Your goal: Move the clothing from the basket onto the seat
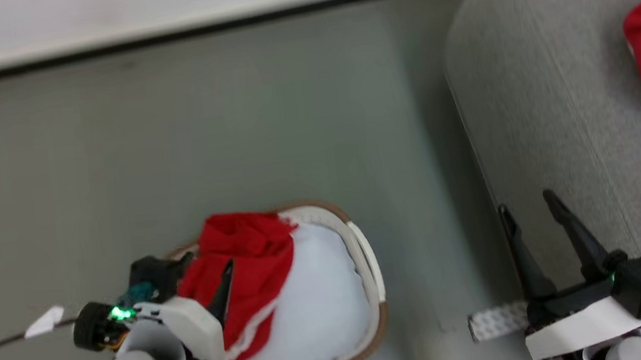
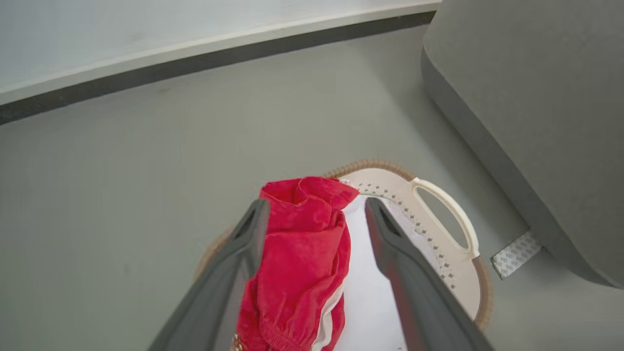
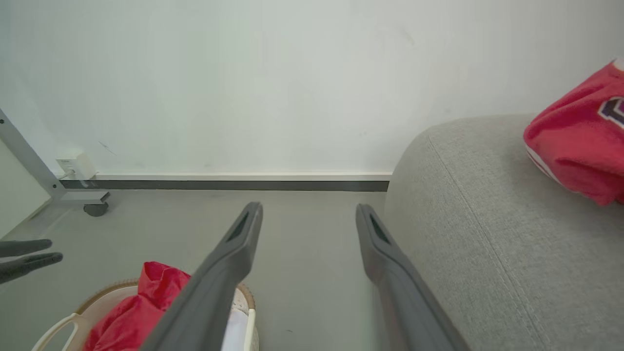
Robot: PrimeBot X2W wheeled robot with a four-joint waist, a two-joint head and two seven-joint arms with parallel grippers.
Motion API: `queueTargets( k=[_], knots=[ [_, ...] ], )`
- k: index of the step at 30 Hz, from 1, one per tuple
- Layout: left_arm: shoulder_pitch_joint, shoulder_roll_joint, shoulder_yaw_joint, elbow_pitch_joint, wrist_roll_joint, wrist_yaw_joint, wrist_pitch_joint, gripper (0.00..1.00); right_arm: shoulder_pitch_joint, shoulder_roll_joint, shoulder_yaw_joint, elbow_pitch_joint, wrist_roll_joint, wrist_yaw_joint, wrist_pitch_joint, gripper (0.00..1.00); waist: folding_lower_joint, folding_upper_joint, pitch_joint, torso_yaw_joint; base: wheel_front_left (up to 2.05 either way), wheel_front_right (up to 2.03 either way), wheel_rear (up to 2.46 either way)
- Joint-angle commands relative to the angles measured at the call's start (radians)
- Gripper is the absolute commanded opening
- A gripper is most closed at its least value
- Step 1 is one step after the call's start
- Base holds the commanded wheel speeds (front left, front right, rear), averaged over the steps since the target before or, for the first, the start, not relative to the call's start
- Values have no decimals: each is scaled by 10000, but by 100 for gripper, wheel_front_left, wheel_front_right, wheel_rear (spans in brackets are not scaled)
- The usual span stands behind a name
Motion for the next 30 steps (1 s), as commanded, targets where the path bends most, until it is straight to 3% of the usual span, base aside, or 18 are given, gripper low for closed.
queueTargets(
  k=[1,10,21,22,30],
  knots=[
    [-267,100,-99,236,150,-15,119,100,-214,1,-10,-107,85,-22,3,100,-3,-1,1486,-913,0,0,0],
    [-1820,417,-1201,2168,295,-3,913,100,-783,3,4,-591,511,-22,1,100,-3,-1,3323,-1660,0,0,0],
    [-3034,943,-1331,3938,424,201,1177,100,-1055,0,102,-1018,1020,-22,1,100,-3,-1,4519,-2123,0,0,0],
    [-3095,937,-1330,4059,384,195,1099,0,-1036,0,76,-1027,1029,-22,1,100,-3,-1,4541,-2134,0,0,0],
    [-2927,330,-1365,4520,-66,90,184,0,-787,-4,-185,-763,1087,-22,3,100,-3,-1,3647,-1675,0,0,0]
  ],
)
